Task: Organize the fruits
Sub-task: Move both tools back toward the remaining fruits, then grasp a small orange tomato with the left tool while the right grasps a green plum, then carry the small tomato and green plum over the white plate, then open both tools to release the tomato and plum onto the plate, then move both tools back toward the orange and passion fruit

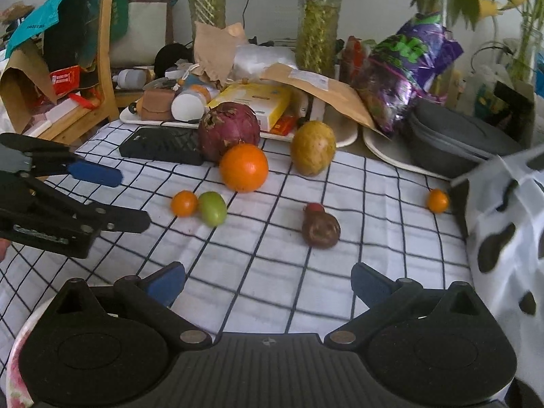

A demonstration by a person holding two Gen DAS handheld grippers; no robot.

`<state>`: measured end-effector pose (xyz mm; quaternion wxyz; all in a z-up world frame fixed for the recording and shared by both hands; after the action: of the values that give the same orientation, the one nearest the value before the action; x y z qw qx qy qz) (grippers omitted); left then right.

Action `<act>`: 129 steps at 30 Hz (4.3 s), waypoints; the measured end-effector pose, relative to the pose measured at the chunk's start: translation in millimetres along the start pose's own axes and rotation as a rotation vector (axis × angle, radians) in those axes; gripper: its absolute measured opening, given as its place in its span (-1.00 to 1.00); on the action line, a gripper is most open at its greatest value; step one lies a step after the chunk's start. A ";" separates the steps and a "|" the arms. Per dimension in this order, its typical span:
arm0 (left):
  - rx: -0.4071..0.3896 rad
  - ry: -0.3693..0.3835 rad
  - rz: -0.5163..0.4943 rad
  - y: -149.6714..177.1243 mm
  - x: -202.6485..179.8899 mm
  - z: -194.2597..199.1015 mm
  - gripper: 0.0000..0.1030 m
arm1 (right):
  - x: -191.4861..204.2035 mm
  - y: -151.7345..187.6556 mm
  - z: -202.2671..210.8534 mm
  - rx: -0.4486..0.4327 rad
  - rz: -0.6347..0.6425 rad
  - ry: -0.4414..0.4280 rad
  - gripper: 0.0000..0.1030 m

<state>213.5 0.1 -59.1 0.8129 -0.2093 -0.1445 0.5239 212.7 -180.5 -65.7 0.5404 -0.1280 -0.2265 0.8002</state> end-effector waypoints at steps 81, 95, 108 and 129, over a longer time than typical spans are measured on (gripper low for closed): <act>0.075 0.098 -0.155 111.2 -104.9 76.7 -0.53 | 77.9 106.7 75.8 0.094 0.169 -0.163 -0.46; 0.191 0.092 -0.187 123.2 -113.2 58.8 -0.53 | 84.1 121.2 53.8 0.239 0.192 -0.169 -0.45; 0.064 0.045 -0.119 114.4 -99.9 81.9 0.23 | 74.4 113.9 77.1 0.117 0.150 -0.163 0.63; -0.118 0.018 -0.026 99.4 -88.7 105.3 0.49 | 54.2 104.2 100.7 -0.055 0.057 -0.037 1.00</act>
<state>50.7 -24.8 -17.7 0.8072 -0.2597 -0.1705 0.5019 62.6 -185.7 -28.6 0.5095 -0.1344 -0.2547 0.8109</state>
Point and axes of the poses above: each gripper's, at about its wrist camera, not at the fingertips, and z roughly against the way its jaws point, x to its left, y to its underside, the point moved 3 cm from there along -z, roughly the way its jaws point, and after that the axes turned 14 degrees about x, right-handed, at the moved point
